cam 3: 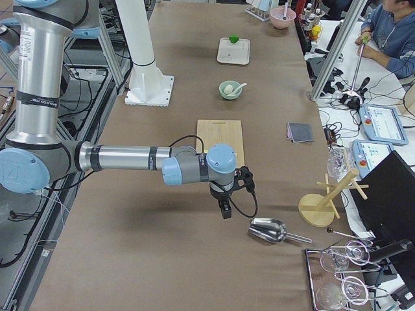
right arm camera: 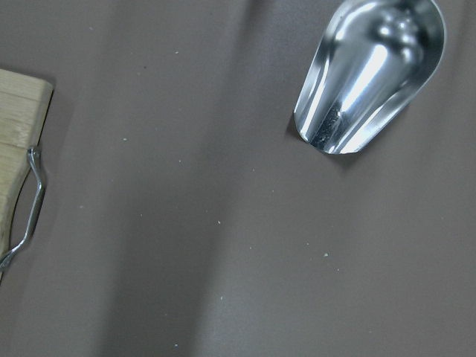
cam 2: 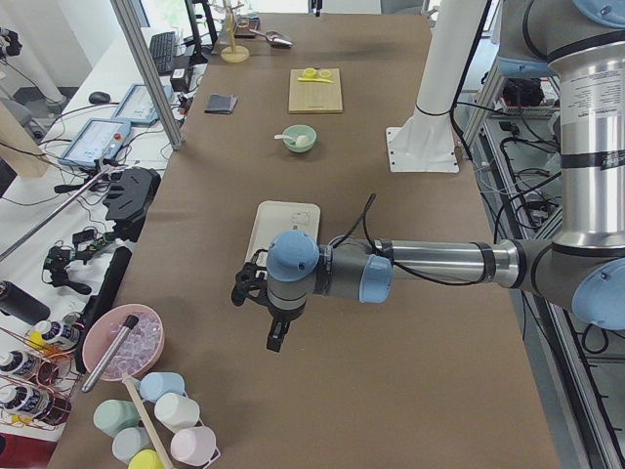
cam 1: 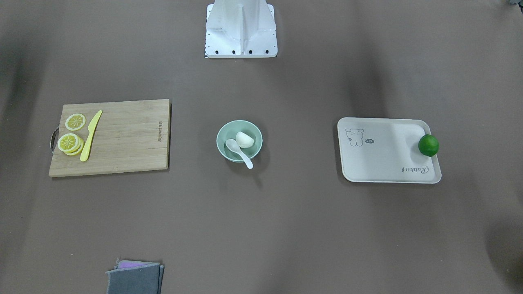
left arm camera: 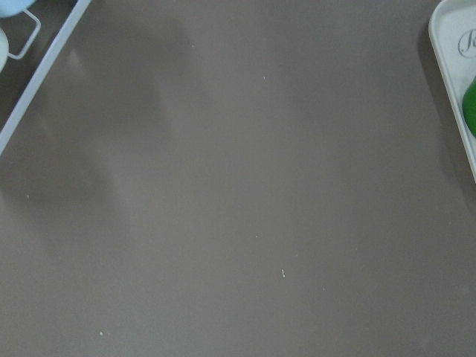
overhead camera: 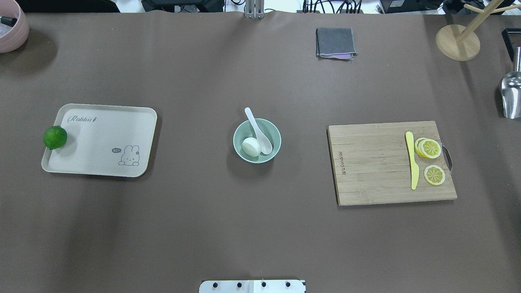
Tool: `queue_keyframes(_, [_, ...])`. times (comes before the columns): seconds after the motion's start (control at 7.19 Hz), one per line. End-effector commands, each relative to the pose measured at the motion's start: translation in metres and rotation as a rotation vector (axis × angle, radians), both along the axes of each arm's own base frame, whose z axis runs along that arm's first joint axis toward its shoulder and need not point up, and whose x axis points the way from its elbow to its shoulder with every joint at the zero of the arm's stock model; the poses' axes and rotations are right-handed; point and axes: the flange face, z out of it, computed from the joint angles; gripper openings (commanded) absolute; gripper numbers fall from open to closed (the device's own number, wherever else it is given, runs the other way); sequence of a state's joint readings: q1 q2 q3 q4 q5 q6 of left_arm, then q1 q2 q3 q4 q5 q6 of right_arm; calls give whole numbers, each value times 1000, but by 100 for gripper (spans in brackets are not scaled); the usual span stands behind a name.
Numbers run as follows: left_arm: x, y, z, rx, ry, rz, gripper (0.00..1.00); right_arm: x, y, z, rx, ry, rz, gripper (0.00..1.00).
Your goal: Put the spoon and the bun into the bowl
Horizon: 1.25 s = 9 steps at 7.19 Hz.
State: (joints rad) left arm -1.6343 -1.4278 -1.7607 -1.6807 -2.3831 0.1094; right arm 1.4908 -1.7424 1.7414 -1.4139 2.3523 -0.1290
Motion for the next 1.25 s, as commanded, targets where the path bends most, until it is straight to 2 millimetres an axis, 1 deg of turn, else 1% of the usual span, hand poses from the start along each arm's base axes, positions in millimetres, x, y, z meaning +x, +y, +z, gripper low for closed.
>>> queue_keyframes(0.0, [-1, 16, -11, -70, 8, -76, 99, -1, 16, 3, -18, -34, -6, 100])
queue_keyframes(0.14, [-1, 23, -3, -90, 10, -76, 99, -1, 19, 4, -21, -36, -6, 100])
queue_keyframes(0.28, [0, 26, -2, -93, 14, -75, 99, -1, 21, 5, -22, -35, -7, 100])
queue_keyframes(0.42, [0, 31, 3, -101, 11, -74, 99, -1, 21, 8, -30, -31, -4, 100])
queue_keyframes(0.56, [1, 33, 5, -102, 9, -69, 99, -1, 18, 7, -24, -22, -5, 100])
queue_keyframes(0.7, [1, 33, 4, -98, 8, -70, 99, -1, 18, 7, -20, -22, -8, 100])
queue_keyframes(1.11, [-1, 35, 10, -51, -30, -16, 99, 0, 22, 8, -21, -18, -7, 100])
